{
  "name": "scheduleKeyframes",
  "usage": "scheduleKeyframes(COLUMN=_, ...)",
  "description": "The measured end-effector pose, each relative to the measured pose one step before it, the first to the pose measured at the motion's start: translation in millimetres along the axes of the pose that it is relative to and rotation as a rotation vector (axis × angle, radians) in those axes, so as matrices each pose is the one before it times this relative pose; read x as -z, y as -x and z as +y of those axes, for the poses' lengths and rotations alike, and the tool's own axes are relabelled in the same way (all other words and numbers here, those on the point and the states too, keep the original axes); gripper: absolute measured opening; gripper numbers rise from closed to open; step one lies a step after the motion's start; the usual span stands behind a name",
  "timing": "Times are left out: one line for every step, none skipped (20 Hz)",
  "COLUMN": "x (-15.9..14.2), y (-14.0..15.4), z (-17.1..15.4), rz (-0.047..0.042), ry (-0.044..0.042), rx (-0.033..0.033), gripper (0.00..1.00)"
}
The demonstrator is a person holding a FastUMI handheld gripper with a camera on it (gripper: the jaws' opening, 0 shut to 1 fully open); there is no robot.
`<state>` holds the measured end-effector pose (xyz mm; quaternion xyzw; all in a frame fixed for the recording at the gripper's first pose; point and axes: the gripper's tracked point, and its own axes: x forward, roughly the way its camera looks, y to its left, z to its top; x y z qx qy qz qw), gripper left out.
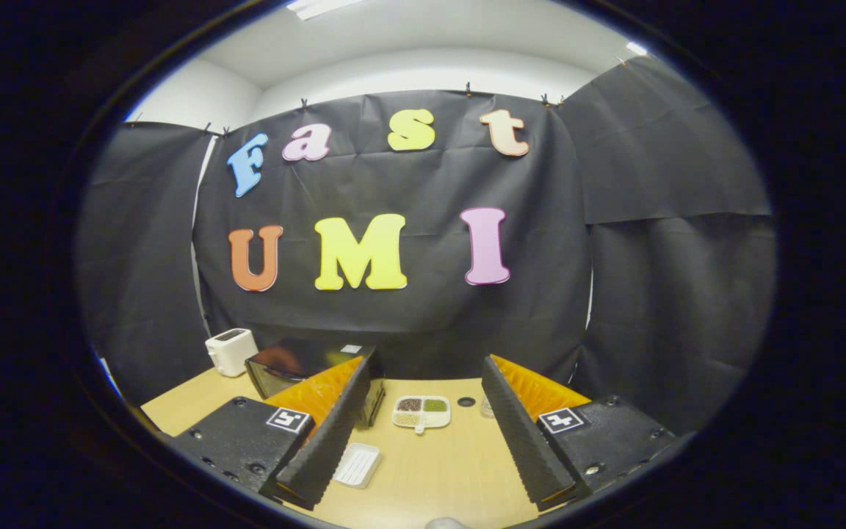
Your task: Open the toaster oven, put the food inside, and close the toaster oven door.
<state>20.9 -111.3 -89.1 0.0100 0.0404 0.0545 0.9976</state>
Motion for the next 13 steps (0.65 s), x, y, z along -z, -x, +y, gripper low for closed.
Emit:
scheduleKeyframes(x=-2.11, y=0.60, z=-0.91, rz=-0.00560, ry=0.00480, rx=0.00018, gripper=0.98)
scheduleKeyframes(x=-3.22, y=0.24, z=0.51, rz=-0.00564, ry=0.00568, rx=0.00048, gripper=0.98)
scheduleKeyframes(x=-2.15, y=1.46, z=0.56, rz=-0.00736, ry=0.00638, rx=0.00027, gripper=0.98)
scheduleKeyframes(x=-2.00, y=0.34, z=1.43, rz=-0.00304, ry=0.00318, rx=-0.00126, gripper=0.98)
scheduleKeyframes(x=-1.67, y=0.87, z=2.86, rz=-0.00463, ry=-0.00197, rx=-0.00536, gripper=0.98)
scheduleKeyframes(x=-1.67, y=0.61, z=3.03, rz=-0.00238, ry=-0.00079, rx=-0.00288, gripper=0.98)
scheduleKeyframes(x=-0.48, y=0.16, z=1.19, rz=-0.00172, ry=-0.00014, rx=-0.00044, gripper=0.98)
scheduleKeyframes(x=-1.23, y=-0.04, z=0.77, rz=-0.00348, ry=-0.00337, rx=0.00028, gripper=0.98)
scheduleKeyframes(x=-0.93, y=-0.54, z=2.34, rz=-0.00107, ry=-0.00406, rx=-0.00083, gripper=0.98)
scheduleKeyframes(x=-0.44, y=0.67, z=1.68, rz=0.00083, ry=-0.00231, rx=-0.00051, gripper=0.98)
scheduleKeyframes(x=0.15, y=-0.23, z=0.42, rz=0.00080, ry=-0.00102, rx=0.00347, gripper=0.98)
scheduleKeyframes(x=-1.15, y=0.07, z=0.25, rz=-0.00142, ry=-0.00061, rx=0.00163, gripper=0.98)
scheduleKeyframes(x=-0.29, y=0.38, z=0.83, rz=0.00046, ry=-0.00148, rx=0.00239, gripper=0.98)
